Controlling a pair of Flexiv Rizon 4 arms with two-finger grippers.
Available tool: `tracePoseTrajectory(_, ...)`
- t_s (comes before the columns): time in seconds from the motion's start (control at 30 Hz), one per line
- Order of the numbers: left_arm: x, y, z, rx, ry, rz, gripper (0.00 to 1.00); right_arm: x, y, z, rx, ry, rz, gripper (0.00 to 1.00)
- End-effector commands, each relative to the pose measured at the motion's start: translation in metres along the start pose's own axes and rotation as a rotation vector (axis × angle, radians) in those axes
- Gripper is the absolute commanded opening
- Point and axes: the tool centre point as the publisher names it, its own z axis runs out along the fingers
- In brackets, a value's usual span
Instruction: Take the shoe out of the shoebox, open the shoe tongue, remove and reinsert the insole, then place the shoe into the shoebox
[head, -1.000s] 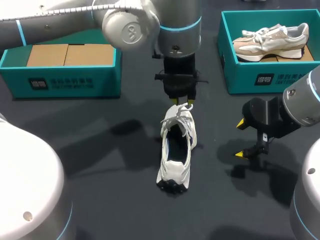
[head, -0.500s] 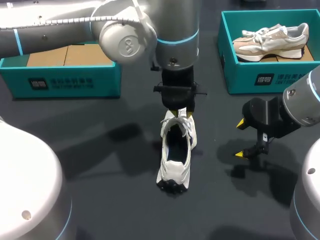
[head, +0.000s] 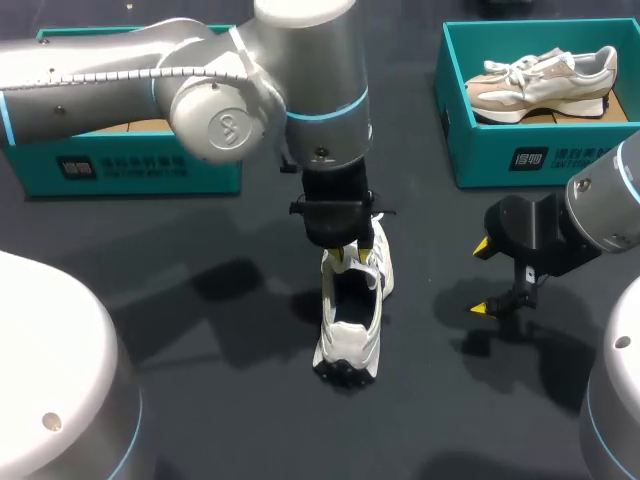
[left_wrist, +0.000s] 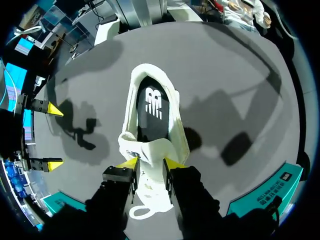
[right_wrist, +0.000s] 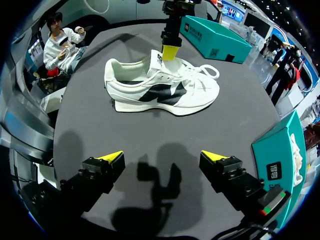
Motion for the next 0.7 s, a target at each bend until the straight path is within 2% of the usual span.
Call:
tracePoseTrajectory(0.03, 0.004, -0.007, 0.001, -0.010, -0.015, -0.001, 0.29, 0.002, 0.000, 0.000, 0.001, -0.003, -0.001, 1.00)
tracePoseTrajectory(0.37, 0.000, -0.019, 0.014, -0.011, -0.003, -0.012, 0.30, 0.002, 0.000, 0.000, 0.001, -0.003, -0.001, 1.00)
tracePoseTrajectory(0.43, 0.000, -0.019, 0.011, -0.014, -0.005, -0.010, 0.30, 0.002, 0.000, 0.000, 0.001, -0.003, -0.001, 1.00)
tracePoseTrajectory(0.57, 0.001, -0.009, -0.004, -0.036, -0.017, -0.014, 0.30, 0.002, 0.000, 0.000, 0.001, -0.003, -0.001, 1.00)
tracePoseTrajectory(0.7, 0.003, 0.005, -0.007, -0.034, 0.001, -0.026, 0.31, 0.002, 0.000, 0.000, 0.001, -0.003, -0.001, 1.00)
